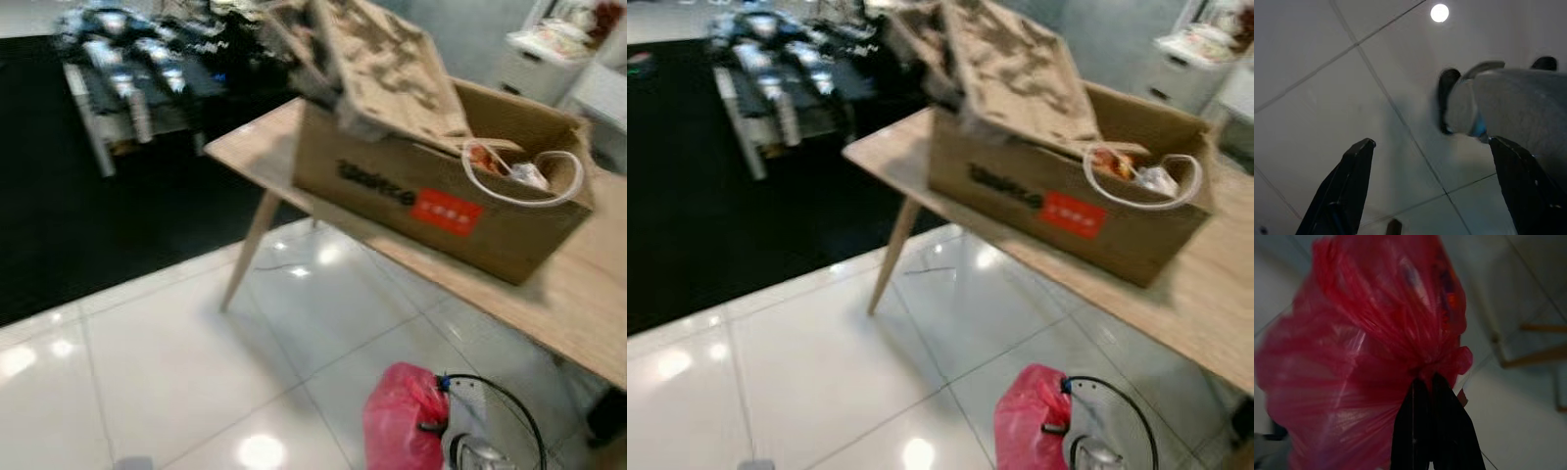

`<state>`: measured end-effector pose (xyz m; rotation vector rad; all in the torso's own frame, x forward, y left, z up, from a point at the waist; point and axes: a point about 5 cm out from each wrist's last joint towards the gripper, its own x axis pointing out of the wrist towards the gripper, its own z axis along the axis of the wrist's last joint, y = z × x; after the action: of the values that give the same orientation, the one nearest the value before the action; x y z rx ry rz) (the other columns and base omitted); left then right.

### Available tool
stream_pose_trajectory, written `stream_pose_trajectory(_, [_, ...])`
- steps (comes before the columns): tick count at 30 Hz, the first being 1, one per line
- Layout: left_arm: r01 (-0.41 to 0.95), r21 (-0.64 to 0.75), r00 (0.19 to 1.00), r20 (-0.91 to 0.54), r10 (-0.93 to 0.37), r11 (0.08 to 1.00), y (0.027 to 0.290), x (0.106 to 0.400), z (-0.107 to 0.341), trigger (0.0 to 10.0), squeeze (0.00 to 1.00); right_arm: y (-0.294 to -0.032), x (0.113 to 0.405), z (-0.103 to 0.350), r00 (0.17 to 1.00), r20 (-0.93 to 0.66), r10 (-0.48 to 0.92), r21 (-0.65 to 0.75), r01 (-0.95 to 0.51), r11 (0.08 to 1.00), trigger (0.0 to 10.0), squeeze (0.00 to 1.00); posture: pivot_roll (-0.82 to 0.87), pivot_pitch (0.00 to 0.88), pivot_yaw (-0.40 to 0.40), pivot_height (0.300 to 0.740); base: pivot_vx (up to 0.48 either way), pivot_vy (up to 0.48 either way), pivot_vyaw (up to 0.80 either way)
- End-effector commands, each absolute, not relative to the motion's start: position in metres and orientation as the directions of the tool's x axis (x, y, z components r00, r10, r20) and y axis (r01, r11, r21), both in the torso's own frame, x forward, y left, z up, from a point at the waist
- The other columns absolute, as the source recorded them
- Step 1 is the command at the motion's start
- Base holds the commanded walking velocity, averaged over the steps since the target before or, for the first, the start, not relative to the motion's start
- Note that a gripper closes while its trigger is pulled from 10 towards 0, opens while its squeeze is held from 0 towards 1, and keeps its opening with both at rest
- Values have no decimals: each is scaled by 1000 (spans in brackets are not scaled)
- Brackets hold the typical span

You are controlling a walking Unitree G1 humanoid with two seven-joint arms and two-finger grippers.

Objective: Picking trash to rubbish bin

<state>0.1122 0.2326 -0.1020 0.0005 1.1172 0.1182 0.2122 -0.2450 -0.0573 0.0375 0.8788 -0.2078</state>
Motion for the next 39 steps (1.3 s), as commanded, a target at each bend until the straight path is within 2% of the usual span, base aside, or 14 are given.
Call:
stream_pose_trajectory(1, [-85,46,394,-916,75,995,226,101,-107,10000,0,-242,214,-57,629,-762,-153,-36,195,980,10000,0,164,68,-98,740,0,0,-569])
stream_pose_trajectory(9, [-83,47,390,-918,76,995,225,101,-107,10000,0,-231,235,-45,697,-713,-70,8,108,994,10000,0,164,65,-99,740,0,0,-71])
stream_pose_trajectory(13, [-82,45,388,-919,74,996,225,99,-108,10000,0,-211,257,-32,757,-647,90,86,-45,995,10000,0,167,66,-98,740,0,0,0])
stream_pose_trajectory(16, [-83,45,389,-918,74,996,225,98,-108,10000,0,-199,267,-25,771,-603,204,176,-120,977,10000,0,168,70,-96,740,0,0,0])
stream_pose_trajectory(19, [-83,45,389,-918,74,996,225,98,-108,10000,0,-199,267,-25,771,-603,204,176,-120,977,10000,0,168,70,-96,740,0,0,0])
stream_pose_trajectory(22, [-82,50,387,-919,79,995,227,97,-108,10000,0,-185,275,-16,768,-540,346,281,-223,933,10000,0,166,77,-92,740,0,0,0])
stream_pose_trajectory(25, [-71,59,380,-922,82,996,228,94,-108,10000,0,-165,290,6,730,-347,589,464,-411,784,10000,0,165,82,-90,740,0,0,0])
stream_pose_trajectory(30, [-70,57,377,-923,80,996,227,92,-109,10000,0,-161,303,27,727,-181,663,552,-482,680,10000,0,161,86,-89,740,0,0,0])
stream_pose_trajectory(31, [-68,56,375,-924,77,996,226,91,-109,10000,0,-157,309,39,706,-83,703,581,-539,610,10000,0,160,89,-89,740,0,0,0])
stream_pose_trajectory(33, [-68,56,375,-924,77,996,226,91,-109,10000,0,-157,309,39,706,-83,703,581,-539,610,10000,0,160,89,-89,740,0,0,0])
stream_pose_trajectory(35, [-67,54,373,-925,75,996,226,91,-109,10000,0,-153,313,50,664,6,748,585,-609,536,10000,0,160,91,-89,740,0,0,0])
stream_pose_trajectory(37, [-68,53,372,-925,75,996,225,90,-110,10000,0,-143,315,67,523,111,845,538,-747,391,10000,0,159,93,-88,740,0,0,0])
stream_pose_trajectory(38, [-68,53,372,-925,75,996,225,90,-110,10000,0,-143,315,67,523,111,845,538,-747,391,10000,0,159,93,-88,740,0,0,0])
stream_pose_trajectory(39, [-68,53,372,-925,75,996,224,90,-110,10000,0,-137,313,71,444,116,888,507,-796,331,10000,0,160,95,-89,740,0,0,0])
